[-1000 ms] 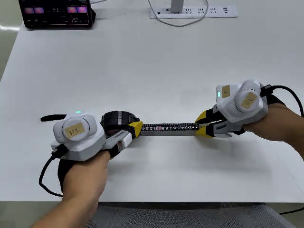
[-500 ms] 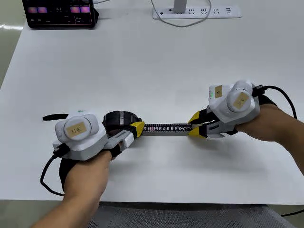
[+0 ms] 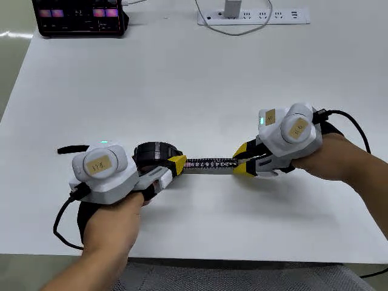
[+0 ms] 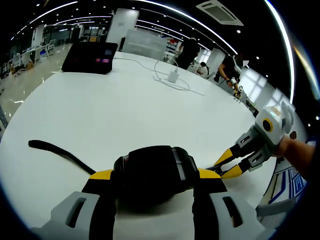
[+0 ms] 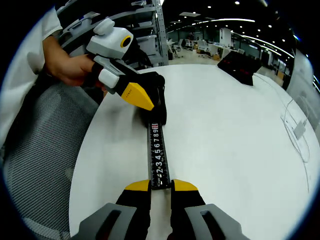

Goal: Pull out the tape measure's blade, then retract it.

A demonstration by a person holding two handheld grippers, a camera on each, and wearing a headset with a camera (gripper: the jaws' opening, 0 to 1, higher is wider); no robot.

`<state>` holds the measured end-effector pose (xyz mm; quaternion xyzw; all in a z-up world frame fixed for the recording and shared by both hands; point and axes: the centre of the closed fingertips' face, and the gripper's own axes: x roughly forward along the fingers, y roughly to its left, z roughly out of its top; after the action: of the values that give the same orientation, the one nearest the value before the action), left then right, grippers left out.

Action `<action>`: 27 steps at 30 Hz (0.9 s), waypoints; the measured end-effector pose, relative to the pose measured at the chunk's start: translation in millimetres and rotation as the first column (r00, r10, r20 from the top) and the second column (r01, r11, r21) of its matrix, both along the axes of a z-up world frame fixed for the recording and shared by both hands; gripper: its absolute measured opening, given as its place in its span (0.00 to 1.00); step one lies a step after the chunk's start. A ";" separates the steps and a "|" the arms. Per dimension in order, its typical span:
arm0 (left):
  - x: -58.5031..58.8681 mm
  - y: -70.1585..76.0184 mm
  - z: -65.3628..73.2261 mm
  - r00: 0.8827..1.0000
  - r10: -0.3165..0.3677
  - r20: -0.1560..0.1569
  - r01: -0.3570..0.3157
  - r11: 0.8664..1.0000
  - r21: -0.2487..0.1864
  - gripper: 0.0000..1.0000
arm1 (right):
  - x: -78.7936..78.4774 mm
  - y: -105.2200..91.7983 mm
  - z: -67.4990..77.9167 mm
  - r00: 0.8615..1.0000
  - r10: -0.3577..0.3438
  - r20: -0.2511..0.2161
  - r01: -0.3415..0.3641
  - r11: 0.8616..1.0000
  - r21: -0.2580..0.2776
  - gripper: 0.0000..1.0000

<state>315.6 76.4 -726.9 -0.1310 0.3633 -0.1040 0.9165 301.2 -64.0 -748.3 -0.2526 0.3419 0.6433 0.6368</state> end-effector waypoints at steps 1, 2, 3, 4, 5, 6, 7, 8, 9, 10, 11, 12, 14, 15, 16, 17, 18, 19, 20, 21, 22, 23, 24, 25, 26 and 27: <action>0.0 0.0 0.0 1.000 -0.001 -0.001 0.001 1.000 0.000 0.58 | -0.1 1.1 0.2 1.000 0.000 0.000 0.000 1.000 0.001 0.11; 0.0 0.2 0.0 1.000 -0.001 -0.001 0.001 1.000 0.000 0.58 | -0.2 2.6 0.3 1.000 0.002 0.000 -0.002 1.000 0.002 0.11; 0.0 0.2 0.0 1.000 -0.001 -0.001 0.001 1.000 0.000 0.58 | -0.3 3.4 0.4 1.000 0.002 0.000 -0.002 1.000 0.003 0.11; -0.1 0.1 0.1 1.000 -0.001 -0.001 0.001 1.000 0.000 0.58 | -0.2 4.2 0.2 1.000 0.003 0.000 -0.003 1.000 0.005 0.11; -0.2 0.1 0.2 1.000 -0.001 -0.001 0.001 1.000 0.000 0.58 | -0.1 4.7 0.1 1.000 0.003 -0.001 -0.003 1.000 0.006 0.11; -0.2 0.1 0.4 1.000 -0.001 -0.001 0.001 1.000 -0.001 0.58 | 0.0 5.4 0.1 1.000 0.004 -0.001 -0.004 1.000 0.006 0.11; -0.3 0.0 0.6 1.000 -0.001 -0.002 0.001 1.000 -0.001 0.58 | 0.1 6.4 0.2 1.000 0.004 0.000 -0.004 1.000 0.007 0.11; -0.5 -0.1 0.8 1.000 -0.001 -0.002 0.001 1.000 -0.001 0.58 | 0.2 7.0 0.1 1.000 0.004 -0.001 -0.004 1.000 0.008 0.11; -0.7 -0.2 1.0 1.000 0.000 -0.002 0.000 1.000 -0.003 0.58 | 0.4 7.8 0.0 1.000 0.005 -0.002 -0.005 1.000 0.011 0.11; -0.8 -0.3 1.3 1.000 0.000 -0.002 0.000 1.000 -0.004 0.58 | 0.6 8.6 -0.1 1.000 0.004 -0.003 -0.004 1.000 0.012 0.11; -0.9 -0.4 1.4 1.000 0.000 -0.002 0.000 1.000 -0.004 0.58 | 0.8 9.5 0.0 1.000 0.003 -0.004 -0.003 1.000 0.014 0.11; -1.0 -0.5 1.7 1.000 0.000 -0.002 0.000 1.000 -0.004 0.58 | 0.9 10.8 -0.1 1.000 0.004 -0.006 -0.004 1.000 0.015 0.11; -1.3 -0.8 2.0 1.000 -0.001 -0.002 0.001 1.000 -0.004 0.58 | 0.9 13.0 -1.0 1.000 0.005 -0.008 -0.005 1.000 0.016 0.11; -1.4 -0.8 2.1 1.000 0.000 -0.001 0.000 1.000 -0.004 0.58 | 1.2 13.8 -1.0 1.000 0.005 -0.008 -0.005 1.000 0.017 0.11; -1.4 -0.9 2.2 1.000 0.000 -0.002 0.000 1.000 -0.005 0.58 | 1.2 15.0 -0.7 1.000 0.005 -0.009 -0.005 1.000 0.019 0.11; -1.4 -0.9 2.3 1.000 0.000 -0.002 0.000 1.000 -0.007 0.58 | 1.1 16.5 -0.2 1.000 0.005 -0.009 -0.005 1.000 0.022 0.11; -1.2 -0.7 2.1 1.000 0.001 -0.002 -0.001 1.000 -0.007 0.58 | 1.2 17.7 0.0 1.000 0.004 -0.010 -0.004 1.000 0.025 0.11; -1.2 -0.8 2.1 1.000 0.000 -0.003 0.000 1.000 -0.007 0.58 | 1.3 19.1 -0.3 1.000 0.005 -0.011 -0.005 1.000 0.027 0.11; -1.3 -0.8 2.2 1.000 0.000 -0.004 0.000 1.000 -0.007 0.58 | 1.3 20.4 -0.8 1.000 0.007 -0.010 -0.007 1.000 0.027 0.11; -1.3 -0.9 2.2 1.000 0.000 -0.004 0.000 1.000 -0.007 0.58 | 1.5 21.9 -1.1 1.000 0.007 -0.012 -0.006 1.000 0.030 0.11; -1.3 -0.9 2.2 1.000 0.000 -0.004 0.000 1.000 -0.008 0.58 | 1.6 24.1 -1.0 1.000 0.007 -0.014 -0.006 0.999 0.033 0.11; -1.3 -0.9 2.3 1.000 0.000 -0.004 0.000 1.000 -0.008 0.58 | 1.6 26.0 -0.7 1.000 0.007 -0.014 -0.007 0.999 0.036 0.11; -1.4 -0.9 2.4 1.000 -0.001 -0.005 0.000 1.000 -0.008 0.58 | 1.4 28.4 -0.9 1.000 0.008 -0.015 -0.008 0.999 0.037 0.11; -1.3 -0.8 2.3 1.000 -0.001 -0.005 0.001 1.000 -0.009 0.58 | 1.2 29.9 -1.0 1.000 0.009 -0.015 -0.009 0.999 0.039 0.11; -1.2 -0.7 2.2 1.000 -0.001 -0.005 0.001 1.000 -0.009 0.58 | 1.2 31.5 -1.0 1.000 0.010 -0.017 -0.009 0.999 0.041 0.11; -1.2 -0.7 2.2 1.000 -0.001 -0.004 0.001 1.000 -0.009 0.58 | 1.0 33.5 -1.0 1.000 0.011 -0.017 -0.011 0.999 0.042 0.11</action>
<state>314.4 75.7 -724.7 -0.1351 0.3648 -0.1058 0.9151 302.1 -30.5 -749.3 -0.2356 0.3321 0.6560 0.6355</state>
